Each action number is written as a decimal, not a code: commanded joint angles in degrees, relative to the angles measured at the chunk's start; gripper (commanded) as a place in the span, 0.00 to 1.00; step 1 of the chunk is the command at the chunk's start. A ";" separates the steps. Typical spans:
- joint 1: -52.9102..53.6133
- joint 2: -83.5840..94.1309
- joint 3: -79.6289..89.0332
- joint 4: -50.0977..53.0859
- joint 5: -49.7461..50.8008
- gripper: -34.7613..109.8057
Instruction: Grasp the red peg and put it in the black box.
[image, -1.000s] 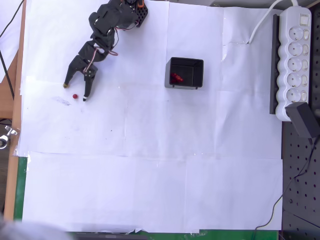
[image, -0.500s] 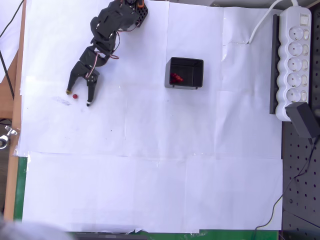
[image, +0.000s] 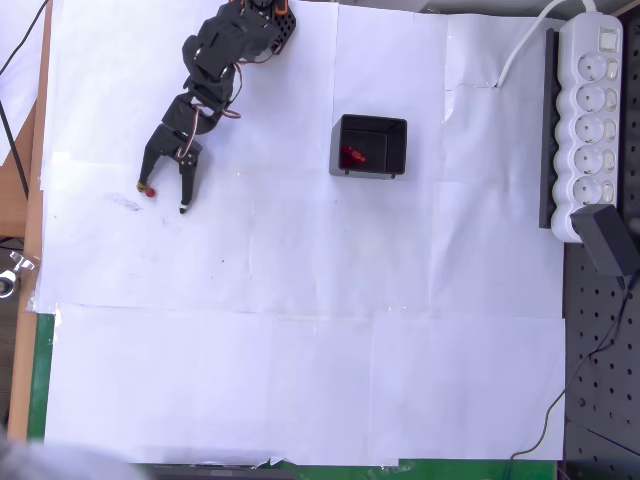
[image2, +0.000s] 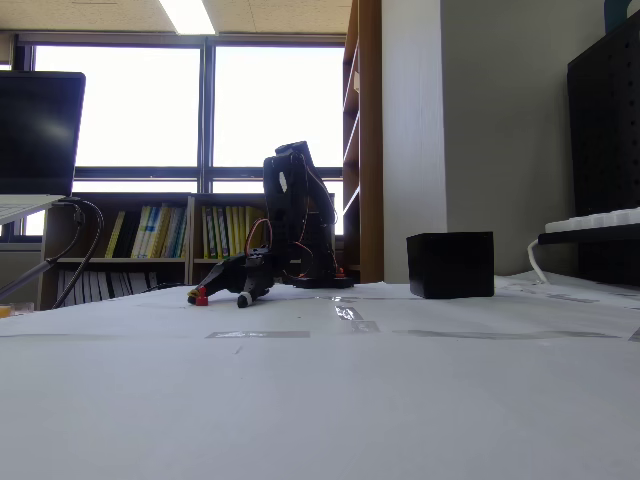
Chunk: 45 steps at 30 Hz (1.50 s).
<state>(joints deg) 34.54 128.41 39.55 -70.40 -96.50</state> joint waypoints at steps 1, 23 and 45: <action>1.23 -0.53 0.62 0.26 -1.14 0.48; 2.37 -0.62 0.44 1.49 0.35 0.24; 3.78 -47.72 -0.53 59.15 0.35 0.24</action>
<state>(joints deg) 37.53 95.27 32.43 -34.98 -95.10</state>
